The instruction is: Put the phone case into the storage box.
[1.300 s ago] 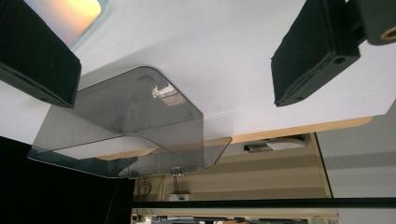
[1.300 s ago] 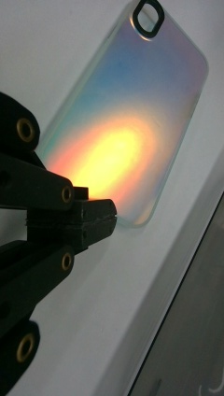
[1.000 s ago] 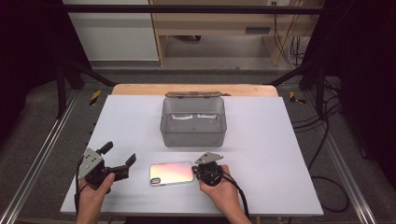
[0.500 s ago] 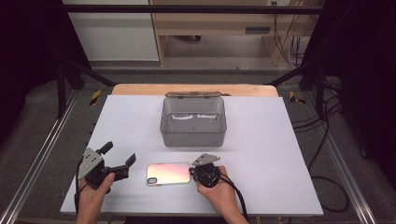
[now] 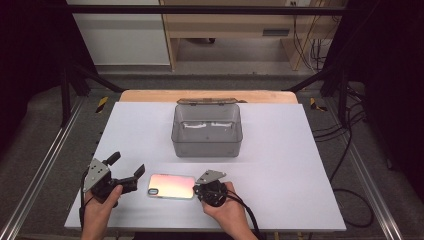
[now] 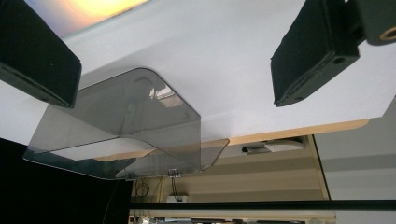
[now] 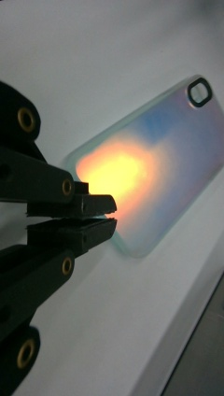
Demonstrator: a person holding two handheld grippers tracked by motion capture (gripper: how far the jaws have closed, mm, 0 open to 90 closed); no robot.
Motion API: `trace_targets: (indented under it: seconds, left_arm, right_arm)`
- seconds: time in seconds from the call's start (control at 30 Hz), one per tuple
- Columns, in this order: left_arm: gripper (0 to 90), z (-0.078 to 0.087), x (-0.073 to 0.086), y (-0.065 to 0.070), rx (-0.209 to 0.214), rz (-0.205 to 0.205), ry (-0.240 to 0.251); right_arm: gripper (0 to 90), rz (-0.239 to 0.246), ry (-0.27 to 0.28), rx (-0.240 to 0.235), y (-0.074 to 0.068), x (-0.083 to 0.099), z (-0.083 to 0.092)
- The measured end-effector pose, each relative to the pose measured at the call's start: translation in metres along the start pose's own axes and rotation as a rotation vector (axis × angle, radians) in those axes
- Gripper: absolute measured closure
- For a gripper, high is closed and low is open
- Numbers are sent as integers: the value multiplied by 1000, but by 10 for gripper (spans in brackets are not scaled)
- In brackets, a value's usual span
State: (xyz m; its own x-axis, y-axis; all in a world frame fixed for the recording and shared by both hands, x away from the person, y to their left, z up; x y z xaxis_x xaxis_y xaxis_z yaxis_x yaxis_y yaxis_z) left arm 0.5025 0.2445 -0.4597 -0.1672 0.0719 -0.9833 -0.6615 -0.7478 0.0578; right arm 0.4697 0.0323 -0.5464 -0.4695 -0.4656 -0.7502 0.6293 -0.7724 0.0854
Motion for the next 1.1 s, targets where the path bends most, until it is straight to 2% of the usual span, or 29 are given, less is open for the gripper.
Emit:
trace_targets:
  seconds: [0.07,0.1,0.13,0.17,0.23,0.33,0.37,0.4,0.47,0.53,0.6,0.63,0.77,0.9,0.93,1.1]
  left_arm:
    - [19,1,0,-1,-4,2,2]
    - [19,1,0,-2,-5,5,3]
    - [19,2,-1,-2,-8,6,5]
    - [19,2,-1,-3,-10,9,7]
    - [19,4,-1,-5,-15,13,10]
    - [20,6,-2,-7,-20,18,15]
    - [20,6,-2,-7,-20,18,17]
    - [20,7,-2,-8,-21,19,18]
    - [20,7,-2,-9,-26,22,20]
    - [20,8,-2,-9,-25,24,20]
    - [20,8,-2,-9,-23,30,23]
    - [20,8,-2,-9,-23,31,24]
    - [20,8,-2,-8,-13,37,27]
    - [20,8,-3,-7,-12,37,27]
    - [20,8,-3,-7,-13,37,27]
    - [20,8,-3,-7,-15,39,28]
  right_arm:
    - [630,-1,39,-19,2,-8,3]
    - [630,-1,39,-19,2,-8,3]
    - [518,4,64,-42,1,-13,4]
    - [425,17,67,-66,-1,-16,6]
    - [290,79,87,-72,-2,-25,7]
    - [172,143,115,-112,-7,-34,5]
    - [153,166,116,-129,-9,-35,2]
    - [130,196,101,-170,-14,-35,-5]
    - [128,209,84,-179,-16,-33,-9]
    - [122,265,45,-176,-19,-27,-22]
    - [122,277,38,-180,-20,-27,-25]
    - [122,298,33,-183,-21,-26,-30]
    - [118,322,25,-191,-23,-26,-34]
    - [98,336,21,-223,-26,-23,-41]
    - [97,320,23,-243,-26,-23,-42]
    - [107,325,28,-252,-25,-23,-41]
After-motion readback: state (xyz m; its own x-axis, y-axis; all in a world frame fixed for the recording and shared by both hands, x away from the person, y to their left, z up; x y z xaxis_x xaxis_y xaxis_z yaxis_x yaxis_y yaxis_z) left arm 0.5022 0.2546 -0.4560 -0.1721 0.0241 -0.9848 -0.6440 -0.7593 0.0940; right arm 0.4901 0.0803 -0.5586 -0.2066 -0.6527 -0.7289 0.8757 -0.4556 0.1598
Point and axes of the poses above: each handheld gripper's, and its own axes: z roughly backward along the jaws, x roughly out of its underside, y roughly to its right, the point moved 10 cm from there along -z, roughly forward along the jaws, and after that the axes turned 13 degrees about x, right-handed, at the moved point
